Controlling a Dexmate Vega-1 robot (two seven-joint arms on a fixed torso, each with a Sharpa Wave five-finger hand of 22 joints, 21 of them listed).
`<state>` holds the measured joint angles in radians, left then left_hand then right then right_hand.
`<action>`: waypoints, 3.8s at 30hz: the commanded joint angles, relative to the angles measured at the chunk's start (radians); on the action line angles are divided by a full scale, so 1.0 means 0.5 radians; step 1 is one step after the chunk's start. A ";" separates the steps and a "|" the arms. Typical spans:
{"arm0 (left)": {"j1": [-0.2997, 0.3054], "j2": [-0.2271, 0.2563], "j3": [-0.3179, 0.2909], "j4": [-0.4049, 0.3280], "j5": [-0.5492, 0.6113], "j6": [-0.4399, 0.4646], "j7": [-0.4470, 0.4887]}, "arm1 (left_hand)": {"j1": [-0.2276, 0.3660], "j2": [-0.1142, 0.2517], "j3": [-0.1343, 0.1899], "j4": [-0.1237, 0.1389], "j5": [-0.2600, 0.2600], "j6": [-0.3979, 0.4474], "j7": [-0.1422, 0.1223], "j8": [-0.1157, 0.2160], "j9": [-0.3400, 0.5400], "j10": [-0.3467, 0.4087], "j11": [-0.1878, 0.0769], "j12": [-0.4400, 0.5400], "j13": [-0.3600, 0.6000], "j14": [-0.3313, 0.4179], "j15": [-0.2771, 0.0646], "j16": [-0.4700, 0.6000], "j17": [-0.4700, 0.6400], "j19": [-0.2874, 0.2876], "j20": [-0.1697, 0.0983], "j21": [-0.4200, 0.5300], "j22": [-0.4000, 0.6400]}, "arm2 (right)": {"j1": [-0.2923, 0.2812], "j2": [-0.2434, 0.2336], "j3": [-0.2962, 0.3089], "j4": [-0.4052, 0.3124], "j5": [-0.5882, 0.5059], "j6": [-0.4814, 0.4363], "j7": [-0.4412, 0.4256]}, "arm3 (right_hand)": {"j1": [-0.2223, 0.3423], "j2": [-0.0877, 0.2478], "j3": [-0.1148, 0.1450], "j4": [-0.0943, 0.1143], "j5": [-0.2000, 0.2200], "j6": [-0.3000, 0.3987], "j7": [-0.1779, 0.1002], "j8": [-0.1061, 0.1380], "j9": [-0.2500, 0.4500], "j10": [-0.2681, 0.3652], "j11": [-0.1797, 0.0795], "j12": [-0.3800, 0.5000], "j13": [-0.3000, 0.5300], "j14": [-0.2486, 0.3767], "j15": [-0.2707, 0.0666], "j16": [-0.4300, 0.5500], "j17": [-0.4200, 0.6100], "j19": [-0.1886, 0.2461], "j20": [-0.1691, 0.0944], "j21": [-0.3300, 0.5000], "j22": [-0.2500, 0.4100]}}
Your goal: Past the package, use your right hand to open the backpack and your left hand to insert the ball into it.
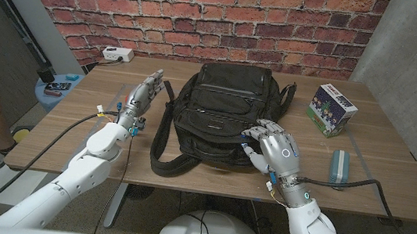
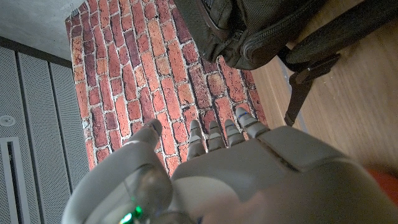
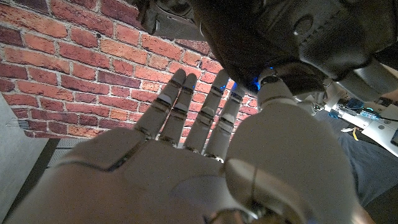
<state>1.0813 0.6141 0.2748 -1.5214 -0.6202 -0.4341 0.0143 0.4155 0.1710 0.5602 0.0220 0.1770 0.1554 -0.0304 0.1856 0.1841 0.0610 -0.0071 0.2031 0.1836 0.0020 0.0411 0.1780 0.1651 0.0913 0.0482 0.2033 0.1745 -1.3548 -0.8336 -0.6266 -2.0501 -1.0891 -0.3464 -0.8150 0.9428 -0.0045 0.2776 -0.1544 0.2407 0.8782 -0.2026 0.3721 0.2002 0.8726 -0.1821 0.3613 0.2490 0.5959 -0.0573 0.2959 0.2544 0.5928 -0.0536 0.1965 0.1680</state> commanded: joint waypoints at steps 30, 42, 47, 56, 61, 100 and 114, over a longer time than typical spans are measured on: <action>0.195 0.037 -0.058 -0.161 0.034 -0.004 0.121 | -0.022 0.008 0.031 -0.002 -0.004 0.042 0.004 0.012 0.002 0.021 -0.001 0.008 0.005 0.006 0.005 -0.004 0.006 0.011 0.000 -0.004 0.004 | 0.098 -0.036 0.087 -0.008 0.171 0.292 -0.049 | 0.162 0.073 -0.014 -0.008 -0.046 0.298 0.009 0.122 0.027 0.323 -0.011 0.125 0.011 0.272 -0.353 0.100 0.074 0.061 -0.174 0.006 0.007; 0.267 0.069 -0.095 -0.234 0.061 0.011 0.174 | -0.022 0.009 0.037 -0.005 -0.005 0.046 0.004 0.011 0.003 0.021 -0.002 0.007 0.005 0.006 0.006 -0.005 0.005 0.006 0.003 -0.006 0.004 | 0.185 -0.001 0.085 0.064 0.229 0.397 -0.050 | 0.187 0.088 -0.026 -0.003 -0.059 0.334 0.003 0.139 0.027 0.368 -0.015 0.137 0.010 0.323 -0.354 0.106 0.076 0.067 -0.182 0.007 0.008; 0.293 0.108 -0.112 -0.287 0.089 0.059 0.206 | -0.022 0.010 0.041 -0.007 -0.005 0.045 0.004 0.010 0.003 0.022 -0.002 0.006 0.005 0.004 0.007 -0.006 0.005 0.005 0.004 -0.007 0.004 | 0.200 0.013 0.093 0.074 0.254 0.418 -0.058 | 0.196 0.093 -0.029 -0.003 -0.062 0.343 0.003 0.142 0.027 0.380 -0.011 0.143 0.015 0.337 -0.356 0.105 0.075 0.068 -0.183 0.006 0.009; 0.338 0.193 -0.150 -0.393 0.190 0.147 0.284 | -0.018 0.010 0.048 -0.015 -0.005 0.056 0.007 0.013 0.003 0.030 -0.002 0.008 0.005 0.006 0.005 -0.005 0.003 0.006 0.004 -0.007 0.004 | 0.231 0.019 0.116 0.082 0.296 0.465 -0.053 | 0.217 0.115 -0.033 0.000 -0.069 0.349 0.005 0.145 0.026 0.394 -0.014 0.148 0.021 0.367 -0.358 0.105 0.078 0.066 -0.188 0.005 0.010; 0.414 0.253 -0.202 -0.471 0.211 0.194 0.318 | -0.016 0.010 0.052 -0.020 -0.005 0.058 0.012 0.012 0.003 0.036 0.002 0.010 0.005 0.009 0.003 -0.005 0.003 0.007 0.005 -0.007 0.004 | 0.261 0.023 0.122 0.090 0.314 0.503 -0.045 | 0.225 0.128 -0.037 0.003 -0.072 0.346 0.006 0.143 0.026 0.393 -0.015 0.149 0.028 0.374 -0.358 0.104 0.080 0.061 -0.191 0.004 0.010; 0.849 0.552 -0.651 -0.984 0.672 0.736 0.550 | 0.135 -0.001 0.145 -0.223 0.069 0.216 0.033 0.033 0.001 0.180 -0.016 0.036 0.008 0.134 0.006 0.013 0.004 0.085 0.056 0.008 0.003 | 0.482 0.122 0.094 0.258 0.447 0.731 0.028 | 0.281 0.166 -0.065 0.002 -0.071 0.347 0.033 0.148 0.030 0.410 -0.004 0.165 0.061 0.407 -0.361 0.098 0.103 0.053 -0.198 0.005 0.012; 0.961 0.550 -0.825 -1.081 0.816 0.907 0.475 | 0.146 -0.003 0.142 -0.247 0.072 0.229 0.038 0.029 0.003 0.183 -0.013 0.031 0.009 0.140 0.005 0.010 0.005 0.093 0.052 0.008 0.005 | 0.526 0.141 0.084 0.269 0.448 0.751 0.058 | 0.304 0.172 -0.085 0.003 -0.065 0.346 0.042 0.149 0.033 0.416 -0.013 0.184 0.093 0.429 -0.362 0.103 0.125 0.035 -0.214 0.002 0.013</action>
<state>1.5212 0.8829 -0.0771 -2.0168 -0.2740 -0.0540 0.2712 0.4741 0.1686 0.6302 -0.0982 0.2080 0.2609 -0.0107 0.1932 0.1842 0.1434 -0.0144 0.2148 0.1836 0.0627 0.0411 0.1780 0.1654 0.1288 0.0715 0.2045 0.1749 -1.1125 -0.7732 -0.5805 -1.9245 -0.8685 0.0183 -0.7953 1.0835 0.0783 0.2397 -0.1557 0.2003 1.0417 -0.1804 0.4405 0.2110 1.0765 -0.1792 0.4477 0.2905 0.7990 -0.0924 0.3440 0.3135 0.6174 -0.0573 0.1966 0.1699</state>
